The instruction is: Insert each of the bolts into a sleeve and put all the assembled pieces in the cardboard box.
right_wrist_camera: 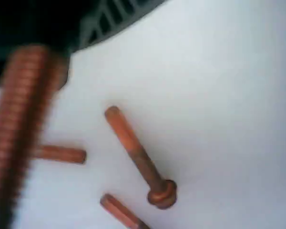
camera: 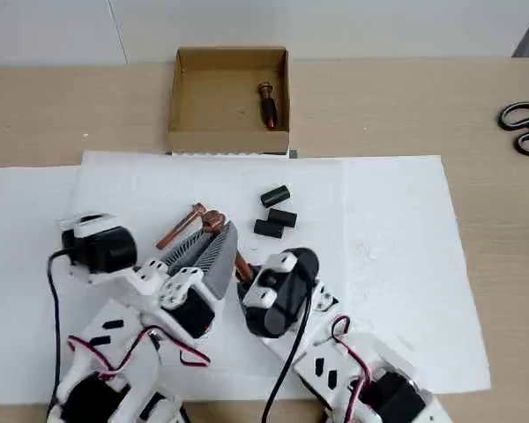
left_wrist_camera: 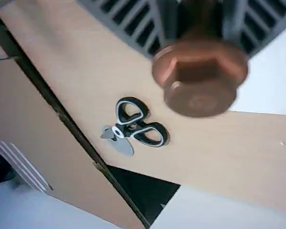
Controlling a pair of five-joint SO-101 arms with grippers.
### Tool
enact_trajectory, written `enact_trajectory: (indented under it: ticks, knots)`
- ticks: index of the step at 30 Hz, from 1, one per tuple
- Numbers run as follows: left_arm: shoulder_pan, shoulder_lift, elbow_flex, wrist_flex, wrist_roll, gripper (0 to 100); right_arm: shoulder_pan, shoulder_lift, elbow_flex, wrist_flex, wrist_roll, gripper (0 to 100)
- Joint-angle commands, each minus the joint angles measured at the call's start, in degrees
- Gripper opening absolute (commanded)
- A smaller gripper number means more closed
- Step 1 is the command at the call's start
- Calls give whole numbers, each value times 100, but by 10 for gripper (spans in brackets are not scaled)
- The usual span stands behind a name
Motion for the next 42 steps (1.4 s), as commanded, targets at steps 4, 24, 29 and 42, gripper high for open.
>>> enact_trajectory:
  ticks: [4, 24, 29, 42]
  knots:
    - [0, -26, 136, -624, -387, 5, -31, -48, -53, -136, 26, 3]
    - [0, -44, 435, -607, -738, 5, 180, -48, -62, -180, 26, 3]
    - [26, -44, 488, -615, -730, 5, 207, -48, -158, -180, 26, 3]
    - [527, -53, 435, 563, -756, 5, 224, -48, -185, -356, 26, 3]
